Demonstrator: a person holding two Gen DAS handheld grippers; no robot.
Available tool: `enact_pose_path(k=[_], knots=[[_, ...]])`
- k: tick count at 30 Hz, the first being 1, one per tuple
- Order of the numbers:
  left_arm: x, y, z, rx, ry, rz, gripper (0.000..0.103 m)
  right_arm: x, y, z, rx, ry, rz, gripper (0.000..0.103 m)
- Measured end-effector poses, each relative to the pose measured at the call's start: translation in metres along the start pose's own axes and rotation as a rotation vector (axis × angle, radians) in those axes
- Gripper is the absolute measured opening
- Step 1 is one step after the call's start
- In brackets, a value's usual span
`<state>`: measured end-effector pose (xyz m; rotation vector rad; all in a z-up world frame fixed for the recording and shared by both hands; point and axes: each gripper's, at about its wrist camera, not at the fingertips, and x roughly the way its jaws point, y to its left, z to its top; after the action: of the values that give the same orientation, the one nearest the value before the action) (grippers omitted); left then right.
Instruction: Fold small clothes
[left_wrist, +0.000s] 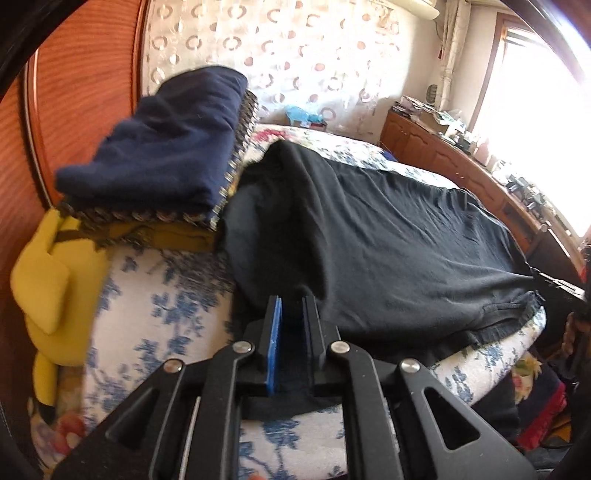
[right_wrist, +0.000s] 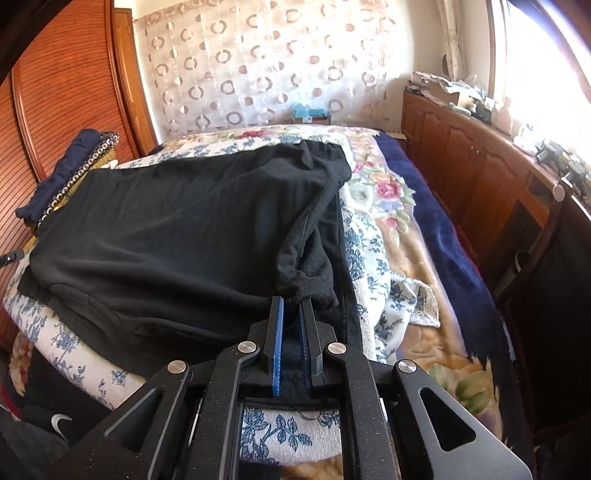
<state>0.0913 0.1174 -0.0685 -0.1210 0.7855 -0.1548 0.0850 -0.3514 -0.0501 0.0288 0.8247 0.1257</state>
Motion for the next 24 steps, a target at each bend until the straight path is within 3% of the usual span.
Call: enact_pose_path(k=[6,11,24], knots=[[0.019,0.01,0.0,0.006,0.061,0.069,0.01,-0.01,0.005,0.002,-0.007,-0.024,0.015,0.01],[0.035,0.017,-0.007,-0.008,0.117,0.073,0.011,-0.005,0.016,0.001,-0.03,-0.022,0.04,0.01],[0.042,0.031,-0.003,-0.045,0.109,0.045,0.012,0.009,0.035,0.001,-0.056,-0.011,0.087,0.01]])
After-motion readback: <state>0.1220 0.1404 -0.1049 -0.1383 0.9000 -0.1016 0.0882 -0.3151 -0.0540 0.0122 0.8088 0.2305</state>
